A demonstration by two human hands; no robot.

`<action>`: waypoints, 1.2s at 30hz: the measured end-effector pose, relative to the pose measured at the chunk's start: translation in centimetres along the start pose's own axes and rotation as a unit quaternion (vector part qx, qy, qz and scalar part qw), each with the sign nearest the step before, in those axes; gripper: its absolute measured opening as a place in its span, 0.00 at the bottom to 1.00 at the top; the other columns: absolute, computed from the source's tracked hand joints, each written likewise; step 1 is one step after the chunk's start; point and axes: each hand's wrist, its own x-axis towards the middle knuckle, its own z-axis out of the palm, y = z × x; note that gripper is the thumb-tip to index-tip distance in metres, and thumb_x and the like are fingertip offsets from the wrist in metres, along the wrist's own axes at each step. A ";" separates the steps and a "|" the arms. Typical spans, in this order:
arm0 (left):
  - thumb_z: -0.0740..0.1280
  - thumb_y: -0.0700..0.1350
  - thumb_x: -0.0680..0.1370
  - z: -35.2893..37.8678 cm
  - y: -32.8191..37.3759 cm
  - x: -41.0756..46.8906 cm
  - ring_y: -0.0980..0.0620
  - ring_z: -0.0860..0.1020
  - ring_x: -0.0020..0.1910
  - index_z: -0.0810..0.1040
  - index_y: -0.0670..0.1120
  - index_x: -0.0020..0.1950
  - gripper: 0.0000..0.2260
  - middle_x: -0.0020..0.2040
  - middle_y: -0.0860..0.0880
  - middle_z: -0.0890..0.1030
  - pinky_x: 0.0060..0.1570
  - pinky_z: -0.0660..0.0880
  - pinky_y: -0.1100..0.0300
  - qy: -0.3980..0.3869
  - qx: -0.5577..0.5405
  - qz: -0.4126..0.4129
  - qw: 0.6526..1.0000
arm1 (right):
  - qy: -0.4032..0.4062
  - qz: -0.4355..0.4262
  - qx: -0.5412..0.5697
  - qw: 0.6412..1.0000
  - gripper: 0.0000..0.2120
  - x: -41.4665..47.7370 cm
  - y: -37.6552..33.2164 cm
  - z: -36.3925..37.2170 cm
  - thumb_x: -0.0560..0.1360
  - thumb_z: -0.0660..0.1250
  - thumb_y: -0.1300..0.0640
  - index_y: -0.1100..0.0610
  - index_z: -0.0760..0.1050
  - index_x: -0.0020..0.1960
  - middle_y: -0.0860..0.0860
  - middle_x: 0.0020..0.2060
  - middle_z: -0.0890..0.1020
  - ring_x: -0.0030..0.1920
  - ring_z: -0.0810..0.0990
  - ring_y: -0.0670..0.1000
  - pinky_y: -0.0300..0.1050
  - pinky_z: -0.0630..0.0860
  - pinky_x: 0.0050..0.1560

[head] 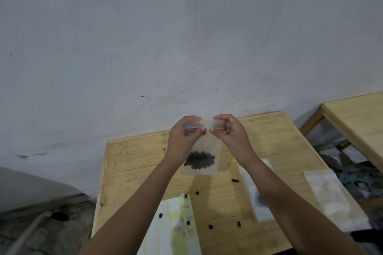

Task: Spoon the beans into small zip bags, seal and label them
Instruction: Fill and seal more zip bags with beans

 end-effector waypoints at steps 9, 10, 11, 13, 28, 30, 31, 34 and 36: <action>0.66 0.37 0.77 1.8 0.3 -0.5 0.48 0.83 0.48 0.76 0.42 0.57 0.09 0.46 0.44 0.84 0.50 0.78 0.55 -0.018 -0.004 0.008 1.000 | 0.050 0.029 0.005 0.998 0.11 0.0 -0.4 -1.1 0.69 0.73 0.65 0.52 0.75 0.44 0.48 0.42 0.80 0.46 0.78 0.49 0.43 0.76 0.47; 0.65 0.36 0.77 1.9 0.3 -0.5 0.48 0.82 0.49 0.75 0.42 0.58 0.09 0.47 0.44 0.84 0.51 0.77 0.55 -0.015 -0.009 0.006 1.000 | 0.054 0.031 0.008 0.998 0.10 0.0 -0.5 -1.4 0.69 0.72 0.65 0.52 0.75 0.44 0.48 0.41 0.80 0.45 0.78 0.49 0.41 0.76 0.46; 0.64 0.36 0.78 2.0 0.2 -0.5 0.47 0.82 0.51 0.75 0.43 0.58 0.09 0.48 0.44 0.84 0.53 0.77 0.53 -0.012 -0.013 0.004 1.000 | 0.053 0.032 0.014 0.998 0.10 -0.1 -0.6 -1.7 0.70 0.72 0.65 0.52 0.76 0.44 0.49 0.40 0.80 0.44 0.79 0.48 0.40 0.77 0.45; 0.64 0.36 0.78 2.3 0.2 -0.4 0.45 0.81 0.52 0.75 0.44 0.58 0.10 0.49 0.44 0.83 0.56 0.76 0.47 -0.013 -0.017 0.000 1.000 | 0.043 0.030 0.030 0.998 0.09 -0.3 -0.7 -2.5 0.70 0.71 0.66 0.53 0.76 0.45 0.51 0.40 0.81 0.43 0.80 0.49 0.40 0.78 0.46; 0.61 0.36 0.80 9.3 1.2 -1.1 0.53 0.82 0.50 0.76 0.43 0.59 0.10 0.51 0.45 0.83 0.48 0.77 0.64 -0.003 -0.038 -0.012 0.999 | 0.013 0.020 0.032 0.999 0.08 -0.9 -1.5 -9.9 0.72 0.70 0.66 0.55 0.76 0.47 0.55 0.41 0.83 0.41 0.81 0.51 0.35 0.78 0.40; 0.59 0.35 0.80 10.6 1.3 -1.3 0.55 0.82 0.48 0.75 0.40 0.61 0.11 0.51 0.44 0.82 0.46 0.76 0.66 0.006 -0.051 -0.023 0.998 | -0.001 0.027 0.048 0.998 0.07 -1.3 -1.4 -11.3 0.73 0.68 0.65 0.56 0.76 0.49 0.54 0.41 0.84 0.40 0.83 0.50 0.36 0.78 0.42; 0.59 0.35 0.80 11.3 1.2 -1.3 0.55 0.82 0.48 0.75 0.39 0.62 0.12 0.51 0.43 0.82 0.47 0.77 0.65 0.010 -0.059 -0.031 0.998 | -0.003 0.033 0.050 0.998 0.06 -1.4 -1.3 -12.1 0.74 0.67 0.65 0.57 0.76 0.50 0.53 0.41 0.84 0.40 0.83 0.50 0.37 0.78 0.42; 0.60 0.38 0.80 13.5 0.3 -2.0 0.48 0.81 0.52 0.72 0.47 0.65 0.13 0.52 0.42 0.81 0.52 0.78 0.55 0.021 -0.053 -0.046 0.997 | 0.009 0.061 0.043 0.997 0.04 -1.8 -0.6 -14.3 0.74 0.67 0.65 0.57 0.77 0.47 0.53 0.40 0.85 0.38 0.82 0.50 0.38 0.78 0.39; 0.62 0.40 0.80 14.9 -0.8 -2.9 0.47 0.79 0.52 0.69 0.54 0.66 0.17 0.54 0.45 0.78 0.51 0.79 0.51 0.020 -0.026 -0.051 0.998 | 0.013 0.082 0.044 0.996 0.04 -2.1 0.1 -15.8 0.73 0.67 0.66 0.58 0.77 0.46 0.54 0.41 0.84 0.37 0.82 0.49 0.36 0.77 0.37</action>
